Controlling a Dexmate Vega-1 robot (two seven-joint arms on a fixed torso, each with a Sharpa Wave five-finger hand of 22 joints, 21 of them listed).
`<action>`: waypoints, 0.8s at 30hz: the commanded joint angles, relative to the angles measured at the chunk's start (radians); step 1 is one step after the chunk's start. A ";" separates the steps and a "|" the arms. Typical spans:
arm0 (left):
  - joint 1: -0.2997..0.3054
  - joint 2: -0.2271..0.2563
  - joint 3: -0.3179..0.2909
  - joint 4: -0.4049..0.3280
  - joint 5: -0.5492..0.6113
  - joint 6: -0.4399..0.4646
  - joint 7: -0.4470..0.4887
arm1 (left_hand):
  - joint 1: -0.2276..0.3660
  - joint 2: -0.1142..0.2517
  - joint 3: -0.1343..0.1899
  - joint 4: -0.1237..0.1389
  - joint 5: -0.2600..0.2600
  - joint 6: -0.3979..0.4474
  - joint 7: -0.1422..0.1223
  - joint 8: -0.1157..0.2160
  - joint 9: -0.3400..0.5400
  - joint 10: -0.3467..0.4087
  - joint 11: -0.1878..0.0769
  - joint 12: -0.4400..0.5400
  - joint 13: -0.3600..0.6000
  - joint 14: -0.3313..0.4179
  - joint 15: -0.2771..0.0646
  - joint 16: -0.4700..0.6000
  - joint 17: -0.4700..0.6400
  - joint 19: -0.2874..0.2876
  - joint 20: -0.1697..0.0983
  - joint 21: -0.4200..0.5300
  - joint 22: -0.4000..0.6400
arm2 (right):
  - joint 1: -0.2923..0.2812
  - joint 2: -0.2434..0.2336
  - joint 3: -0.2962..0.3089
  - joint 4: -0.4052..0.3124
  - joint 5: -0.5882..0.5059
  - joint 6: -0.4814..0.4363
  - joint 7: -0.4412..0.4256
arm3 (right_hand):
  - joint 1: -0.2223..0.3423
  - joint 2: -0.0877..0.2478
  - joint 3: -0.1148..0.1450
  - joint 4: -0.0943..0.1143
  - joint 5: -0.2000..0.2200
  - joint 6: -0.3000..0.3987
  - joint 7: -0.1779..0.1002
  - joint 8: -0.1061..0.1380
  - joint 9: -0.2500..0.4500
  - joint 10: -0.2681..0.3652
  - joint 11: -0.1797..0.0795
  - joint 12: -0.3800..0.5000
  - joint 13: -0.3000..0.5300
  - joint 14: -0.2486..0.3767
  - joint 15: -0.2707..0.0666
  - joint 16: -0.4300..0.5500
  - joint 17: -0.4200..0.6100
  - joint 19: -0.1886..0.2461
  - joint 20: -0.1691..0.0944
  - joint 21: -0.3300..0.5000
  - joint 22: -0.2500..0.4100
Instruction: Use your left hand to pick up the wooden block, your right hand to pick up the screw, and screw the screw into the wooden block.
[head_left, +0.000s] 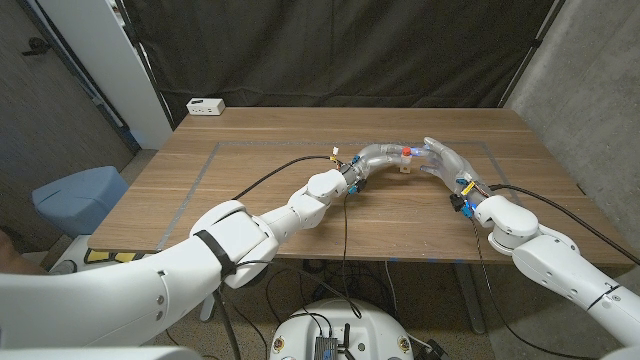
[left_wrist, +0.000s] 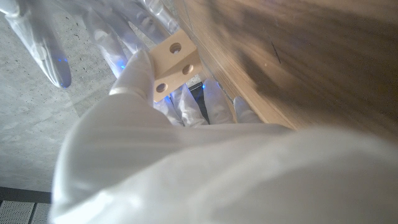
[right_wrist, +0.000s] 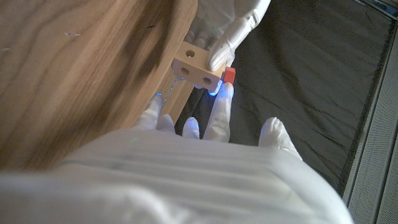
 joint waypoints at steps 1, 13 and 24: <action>-0.006 -0.006 0.000 0.013 -0.002 0.001 -0.004 | -0.041 0.060 0.054 0.049 0.007 0.089 0.056 0.008 0.004 0.021 -0.008 0.055 0.101 0.010 -0.078 0.003 0.004 0.009 0.002 0.005 0.002 | -0.006 -0.006 0.003 -0.003 0.007 0.008 0.020 | 0.008 0.008 0.002 -0.001 0.005 0.017 0.002 0.003 0.006 0.010 -0.002 0.009 0.004 0.006 0.001 0.003 0.003 0.009 0.001 0.005 0.004; -0.003 -0.001 0.002 0.005 0.000 -0.004 -0.003 | -0.041 0.060 0.055 0.049 0.007 0.090 0.057 0.008 0.004 0.020 -0.008 0.055 0.102 0.011 -0.078 0.003 0.004 0.010 0.002 0.006 0.002 | 0.013 -0.012 -0.007 0.016 0.019 0.026 0.076 | 0.009 0.008 0.003 -0.002 0.005 0.020 0.002 0.001 0.006 0.015 -0.006 0.007 0.004 0.013 -0.003 0.005 0.003 0.010 0.001 0.005 0.004; 0.003 0.004 0.002 -0.008 0.002 -0.008 -0.004 | -0.040 0.060 0.056 0.048 0.007 0.089 0.056 0.008 0.004 0.020 -0.008 0.055 0.102 0.011 -0.077 0.003 0.004 0.010 0.003 0.006 0.002 | -0.023 -0.021 0.021 -0.016 0.010 0.010 0.013 | 0.011 0.009 0.004 -0.002 0.005 0.023 0.003 -0.001 0.006 0.020 0.000 0.007 0.004 0.017 -0.003 0.006 0.003 0.012 0.001 0.005 0.004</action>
